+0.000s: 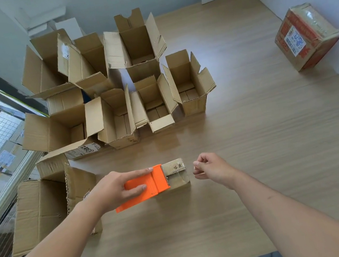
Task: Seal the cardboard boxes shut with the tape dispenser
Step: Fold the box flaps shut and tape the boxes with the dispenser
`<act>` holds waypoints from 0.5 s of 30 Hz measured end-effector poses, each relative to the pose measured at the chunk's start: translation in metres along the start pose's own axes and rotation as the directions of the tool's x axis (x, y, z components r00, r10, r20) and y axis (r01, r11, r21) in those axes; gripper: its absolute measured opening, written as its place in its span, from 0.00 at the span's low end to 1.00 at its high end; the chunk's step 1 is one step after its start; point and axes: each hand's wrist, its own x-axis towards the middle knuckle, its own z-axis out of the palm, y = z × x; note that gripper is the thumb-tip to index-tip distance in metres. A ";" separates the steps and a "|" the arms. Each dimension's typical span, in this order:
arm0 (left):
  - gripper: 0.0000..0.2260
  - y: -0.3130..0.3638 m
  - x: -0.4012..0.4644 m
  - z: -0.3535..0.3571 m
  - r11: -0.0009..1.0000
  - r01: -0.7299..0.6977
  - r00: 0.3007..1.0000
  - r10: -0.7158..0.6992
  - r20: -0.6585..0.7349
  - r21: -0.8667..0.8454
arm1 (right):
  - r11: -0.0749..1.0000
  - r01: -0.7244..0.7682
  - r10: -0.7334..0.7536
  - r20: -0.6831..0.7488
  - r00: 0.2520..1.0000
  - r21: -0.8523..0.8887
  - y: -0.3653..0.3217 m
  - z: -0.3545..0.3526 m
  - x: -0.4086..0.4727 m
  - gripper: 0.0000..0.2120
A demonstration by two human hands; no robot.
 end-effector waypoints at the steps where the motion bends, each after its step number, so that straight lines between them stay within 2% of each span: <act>1: 0.23 -0.001 0.001 0.000 1.000 0.010 1.000 -0.010 0.011 0.000 | 1.000 -0.006 0.005 -0.020 1.000 -0.014 0.001 0.001 0.001 0.10; 8: 0.22 -0.005 0.005 0.002 0.999 0.050 0.997 -0.051 0.049 0.014 | 0.981 -0.060 0.048 -0.069 0.996 -0.185 0.012 0.003 0.007 0.10; 11: 0.23 -0.004 0.006 0.001 0.998 0.064 0.997 -0.065 0.038 0.014 | 0.968 -0.076 0.044 -0.137 0.990 -0.239 0.013 0.006 0.011 0.10; 13: 0.23 -0.002 0.006 0.001 0.997 0.072 0.997 -0.073 0.033 0.011 | 0.982 -0.122 0.086 -0.234 0.968 -0.144 0.014 0.011 0.012 0.14; 15: 0.21 0.000 0.005 0.001 0.996 0.089 0.996 -0.089 0.021 0.003 | 0.986 -0.163 0.166 -0.319 0.933 0.038 0.015 0.017 0.012 0.22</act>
